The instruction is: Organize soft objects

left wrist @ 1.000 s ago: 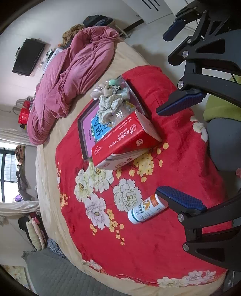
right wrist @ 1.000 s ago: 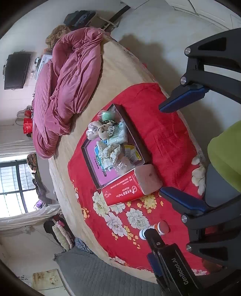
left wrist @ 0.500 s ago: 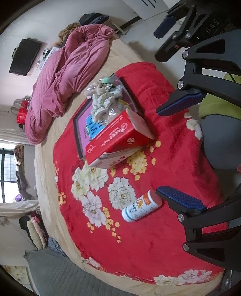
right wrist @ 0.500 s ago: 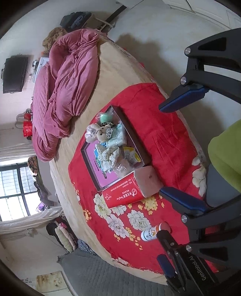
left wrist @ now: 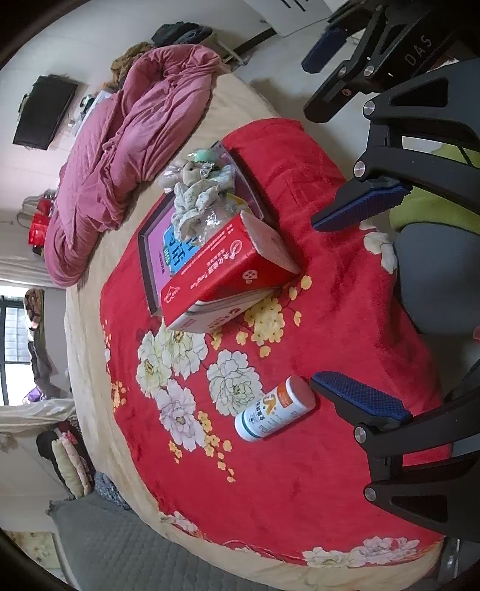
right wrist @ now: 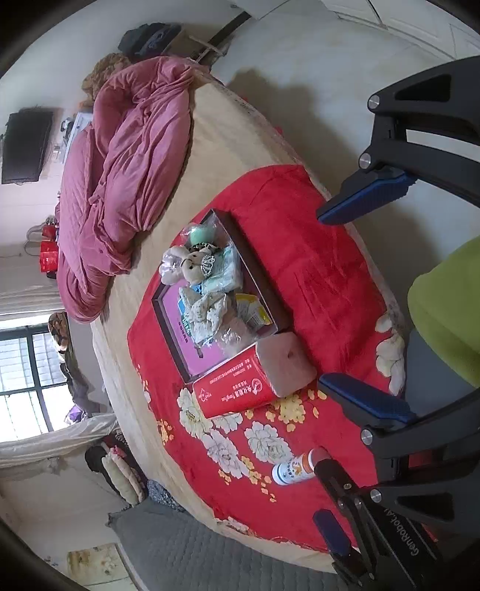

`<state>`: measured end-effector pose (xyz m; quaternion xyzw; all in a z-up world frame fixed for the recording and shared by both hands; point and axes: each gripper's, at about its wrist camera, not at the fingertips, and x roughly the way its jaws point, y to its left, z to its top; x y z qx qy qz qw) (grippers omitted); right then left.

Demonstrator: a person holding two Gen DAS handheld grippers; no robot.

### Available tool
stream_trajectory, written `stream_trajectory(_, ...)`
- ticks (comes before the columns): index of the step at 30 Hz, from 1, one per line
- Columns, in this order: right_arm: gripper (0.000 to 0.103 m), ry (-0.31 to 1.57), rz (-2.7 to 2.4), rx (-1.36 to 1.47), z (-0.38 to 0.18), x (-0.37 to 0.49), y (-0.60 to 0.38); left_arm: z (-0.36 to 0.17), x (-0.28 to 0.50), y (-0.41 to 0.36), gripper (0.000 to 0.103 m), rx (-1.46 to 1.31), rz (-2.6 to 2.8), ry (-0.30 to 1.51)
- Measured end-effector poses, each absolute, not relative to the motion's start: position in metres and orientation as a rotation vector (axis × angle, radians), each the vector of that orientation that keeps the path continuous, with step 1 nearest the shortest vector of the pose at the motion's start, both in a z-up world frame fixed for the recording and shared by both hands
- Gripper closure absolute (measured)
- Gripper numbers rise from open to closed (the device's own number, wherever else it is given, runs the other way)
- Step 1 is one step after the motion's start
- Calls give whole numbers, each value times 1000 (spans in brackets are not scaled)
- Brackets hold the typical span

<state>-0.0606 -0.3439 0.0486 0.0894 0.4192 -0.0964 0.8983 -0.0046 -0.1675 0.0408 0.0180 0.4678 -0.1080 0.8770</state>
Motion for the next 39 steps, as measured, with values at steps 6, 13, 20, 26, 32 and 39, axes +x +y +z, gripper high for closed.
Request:
stream_trajectory(6,22,864,-192,175,49,-61,-340,38,-7,-171,24,51,-230,985)
stream_trajectory(13,22,860,-195,172,50,-62,-339,37,-7,-170,24,47,-223,984)
stream_trajectory(20,22,859,-191,169,50,-62,-338,38,-6,-165,24,43,-209,978)
stream_trajectory(26,22,861,-186,166,49,-61,-336,38,-5,-164,24,42,-205,980)
stream_trajectory(32,22,867,-184,167,48,-61,-336,37,-6,-164,24,44,-205,981)
stream_trajectory(39,22,870,-176,165,47,-59,-334,38,-7,-166,24,49,-205,972)
